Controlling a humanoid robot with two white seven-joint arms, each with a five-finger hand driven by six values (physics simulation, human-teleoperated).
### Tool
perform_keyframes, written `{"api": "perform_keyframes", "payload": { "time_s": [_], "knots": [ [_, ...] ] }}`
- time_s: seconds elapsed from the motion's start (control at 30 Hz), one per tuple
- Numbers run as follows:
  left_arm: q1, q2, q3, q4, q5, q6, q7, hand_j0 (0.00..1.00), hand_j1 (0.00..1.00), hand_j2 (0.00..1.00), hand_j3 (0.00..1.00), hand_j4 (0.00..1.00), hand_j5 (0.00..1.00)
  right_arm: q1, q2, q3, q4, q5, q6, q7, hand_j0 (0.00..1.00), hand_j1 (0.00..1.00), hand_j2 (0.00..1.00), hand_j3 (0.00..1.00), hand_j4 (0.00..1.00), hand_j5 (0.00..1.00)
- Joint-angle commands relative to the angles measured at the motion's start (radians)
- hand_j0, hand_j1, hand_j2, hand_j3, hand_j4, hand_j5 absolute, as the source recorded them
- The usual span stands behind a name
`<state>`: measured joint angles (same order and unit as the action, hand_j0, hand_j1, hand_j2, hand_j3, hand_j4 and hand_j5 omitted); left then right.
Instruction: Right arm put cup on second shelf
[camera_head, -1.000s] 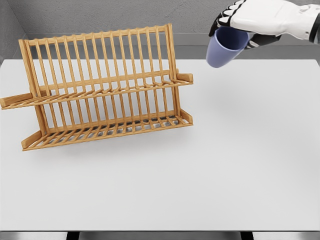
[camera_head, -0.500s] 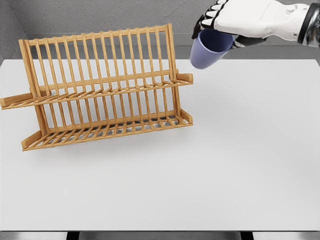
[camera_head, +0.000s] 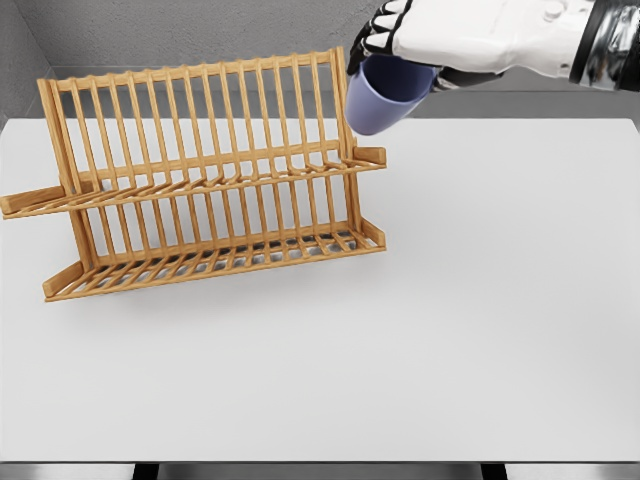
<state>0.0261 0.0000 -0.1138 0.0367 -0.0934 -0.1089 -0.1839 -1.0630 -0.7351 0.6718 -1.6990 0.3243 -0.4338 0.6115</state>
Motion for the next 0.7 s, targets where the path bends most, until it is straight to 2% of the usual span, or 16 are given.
{"api": "perform_keyframes", "payload": {
  "time_s": [0.0, 0.23, 0.67],
  "knots": [
    [0.0, 0.0, 0.0, 0.0, 0.0, 0.0, 0.0, 1.0, 1.0, 1.0, 1.0, 1.0, 1.0, 0.0, 0.02, 0.0, -0.008, -0.002, 0.006, -0.001, 0.66, 0.66, 0.66, 0.66, 0.66, 0.66],
    [0.0, 0.0, 0.0, 0.0, 0.0, 0.0, 0.0, 1.0, 1.0, 1.0, 1.0, 1.0, 1.0, 0.005, 0.06, 0.008, -0.027, -0.002, 0.023, -0.001, 0.66, 0.66, 0.66, 0.66, 0.66, 0.66],
    [0.0, 0.0, 0.0, 0.0, 0.0, 0.0, 0.0, 1.0, 1.0, 1.0, 1.0, 1.0, 1.0, 0.092, 0.045, 0.008, -0.027, 0.005, 0.007, -0.001, 0.69, 0.69, 0.69, 0.69, 0.69, 0.69]
  ]
}}
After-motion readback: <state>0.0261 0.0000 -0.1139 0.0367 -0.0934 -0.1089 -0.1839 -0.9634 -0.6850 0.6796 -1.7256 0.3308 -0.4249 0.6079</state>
